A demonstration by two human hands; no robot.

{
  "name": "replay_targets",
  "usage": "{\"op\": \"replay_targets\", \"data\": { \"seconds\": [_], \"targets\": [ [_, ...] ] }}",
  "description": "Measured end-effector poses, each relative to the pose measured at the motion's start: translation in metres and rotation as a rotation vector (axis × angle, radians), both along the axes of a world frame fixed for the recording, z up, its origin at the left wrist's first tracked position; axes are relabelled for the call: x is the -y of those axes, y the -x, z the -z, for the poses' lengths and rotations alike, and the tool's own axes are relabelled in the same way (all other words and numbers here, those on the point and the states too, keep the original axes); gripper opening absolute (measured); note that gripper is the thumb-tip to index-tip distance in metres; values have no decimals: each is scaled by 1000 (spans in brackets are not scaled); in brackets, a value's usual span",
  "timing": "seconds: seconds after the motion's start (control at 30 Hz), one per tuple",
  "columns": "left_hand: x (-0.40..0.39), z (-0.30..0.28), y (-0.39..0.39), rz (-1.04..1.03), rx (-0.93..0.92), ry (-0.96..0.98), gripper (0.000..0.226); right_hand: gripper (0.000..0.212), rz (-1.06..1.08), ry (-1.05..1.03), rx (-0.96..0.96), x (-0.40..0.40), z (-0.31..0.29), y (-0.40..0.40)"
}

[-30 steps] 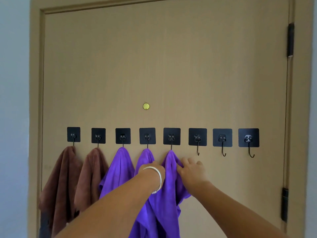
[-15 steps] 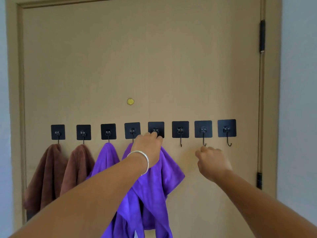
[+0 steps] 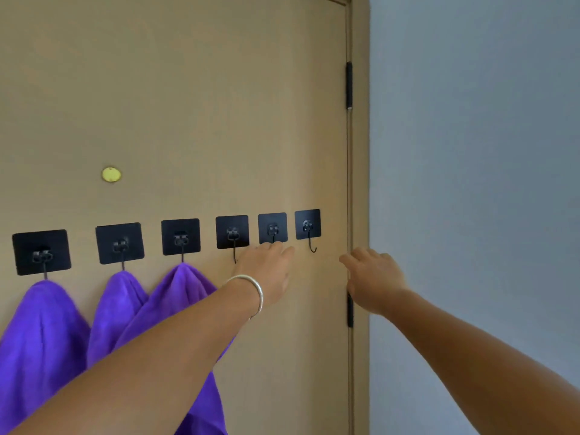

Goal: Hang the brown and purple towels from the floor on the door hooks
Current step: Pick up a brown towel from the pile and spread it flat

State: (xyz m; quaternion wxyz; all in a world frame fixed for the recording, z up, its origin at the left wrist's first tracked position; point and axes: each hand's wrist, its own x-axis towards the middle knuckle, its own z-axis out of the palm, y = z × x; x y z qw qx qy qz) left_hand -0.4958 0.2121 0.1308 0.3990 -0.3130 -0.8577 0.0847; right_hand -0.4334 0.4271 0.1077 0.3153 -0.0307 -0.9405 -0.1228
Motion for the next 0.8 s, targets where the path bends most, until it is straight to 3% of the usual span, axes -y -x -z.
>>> {"op": "replay_targets", "data": {
  "seconds": [0.27,0.43,0.8],
  "targets": [
    [-45,13,-22,290,33,-43,29,42,230,-23,-36,-24,6,-86],
    [-83,19,-54,447,49,-50,43,43,371,-49,-49,-29,11,-160],
    [-175,19,-211,913,59,-15,38,45,852,-36,-22,-32,17,-370]
  ]
}}
